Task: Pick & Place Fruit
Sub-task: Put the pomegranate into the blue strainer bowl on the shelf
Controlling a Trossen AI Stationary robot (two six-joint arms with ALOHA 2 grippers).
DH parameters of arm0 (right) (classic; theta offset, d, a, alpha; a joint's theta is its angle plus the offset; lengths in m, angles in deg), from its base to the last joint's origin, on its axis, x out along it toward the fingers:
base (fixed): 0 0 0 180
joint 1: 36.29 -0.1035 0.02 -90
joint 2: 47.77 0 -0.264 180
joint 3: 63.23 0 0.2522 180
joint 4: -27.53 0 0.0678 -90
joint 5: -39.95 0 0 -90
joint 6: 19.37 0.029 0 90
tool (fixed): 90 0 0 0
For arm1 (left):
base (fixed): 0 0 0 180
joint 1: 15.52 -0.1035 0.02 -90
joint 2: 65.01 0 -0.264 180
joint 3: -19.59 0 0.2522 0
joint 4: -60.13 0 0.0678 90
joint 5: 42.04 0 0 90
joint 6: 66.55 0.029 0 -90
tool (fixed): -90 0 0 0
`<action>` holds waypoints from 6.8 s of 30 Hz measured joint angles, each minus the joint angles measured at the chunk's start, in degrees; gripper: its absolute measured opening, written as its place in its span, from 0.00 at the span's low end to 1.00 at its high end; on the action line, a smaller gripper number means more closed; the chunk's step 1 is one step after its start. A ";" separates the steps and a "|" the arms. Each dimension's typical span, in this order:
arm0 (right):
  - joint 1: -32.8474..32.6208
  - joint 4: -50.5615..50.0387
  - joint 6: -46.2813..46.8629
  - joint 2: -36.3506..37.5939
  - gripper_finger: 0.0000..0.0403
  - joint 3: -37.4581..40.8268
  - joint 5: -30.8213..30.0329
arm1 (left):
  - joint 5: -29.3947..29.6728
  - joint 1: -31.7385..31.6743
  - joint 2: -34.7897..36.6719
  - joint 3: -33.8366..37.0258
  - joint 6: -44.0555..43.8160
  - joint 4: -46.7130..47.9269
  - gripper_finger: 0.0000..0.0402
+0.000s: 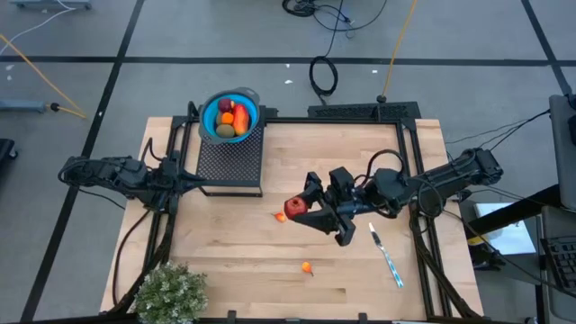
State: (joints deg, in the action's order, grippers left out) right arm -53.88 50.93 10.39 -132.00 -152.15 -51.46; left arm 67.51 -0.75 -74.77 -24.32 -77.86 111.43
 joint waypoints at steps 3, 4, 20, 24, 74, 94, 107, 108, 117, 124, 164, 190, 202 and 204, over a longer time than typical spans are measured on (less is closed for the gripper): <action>-0.01 -2.62 -0.97 0.02 0.48 0.00 -0.11 | 0.00 0.00 -0.02 0.00 -0.42 -0.04 0.08; 0.08 -4.17 -1.77 0.02 0.47 0.00 -0.18 | 0.00 0.00 0.00 0.00 -0.92 -0.05 0.08; 10.91 -32.23 -19.76 0.02 0.48 0.00 -11.02 | 0.03 0.00 -4.44 0.00 -11.31 -8.61 0.08; 14.67 -32.07 -27.98 0.02 0.48 0.00 -11.02 | 0.04 0.00 -7.51 0.00 -11.11 -8.74 0.08; 27.14 -18.01 -40.46 -9.25 0.48 -11.18 13.78 | 0.25 -10.41 -32.64 -0.02 -7.03 -66.09 0.43; 23.82 -18.85 -36.44 -11.63 0.48 -12.85 13.62 | -11.10 -18.49 -42.64 -5.42 -18.05 -70.75 0.68; 23.84 -19.18 -36.40 -11.28 0.48 -13.03 13.65 | -16.08 -18.97 -46.49 -9.84 -20.40 -70.57 0.68; 23.90 -19.16 -36.40 -11.30 0.48 -13.03 13.67 | -16.54 -18.97 -46.47 -9.84 -20.86 -70.43 0.68; 23.93 -19.47 -35.10 -11.43 0.48 -12.96 13.84 | -19.06 -19.00 -46.35 -9.95 -20.05 -68.94 0.68; 23.93 -19.60 -32.35 -11.56 0.48 -12.90 13.69 | -19.65 -19.83 -44.64 -10.03 -17.58 -64.77 0.68; 24.77 -23.96 -31.94 -10.14 0.48 -12.87 11.88 | -23.46 -22.73 -49.40 -9.94 -20.75 -68.21 0.68; 25.49 -29.05 -35.17 -9.90 0.48 -12.77 12.00 | -30.56 -28.39 -46.80 -10.03 -34.74 -67.97 0.68; 25.81 -28.35 -35.19 -9.84 0.48 -12.74 11.74 | -30.34 -28.15 -50.39 -10.03 -33.86 -73.22 0.68; 25.85 -28.27 -35.18 -9.75 0.48 -12.74 11.72 | -30.36 -28.15 -51.57 -10.03 -33.88 -74.81 0.68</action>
State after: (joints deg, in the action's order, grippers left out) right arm -28.03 22.66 -24.79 -141.75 -164.89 -39.74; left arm 37.15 -28.90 -126.34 -34.35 -111.74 36.62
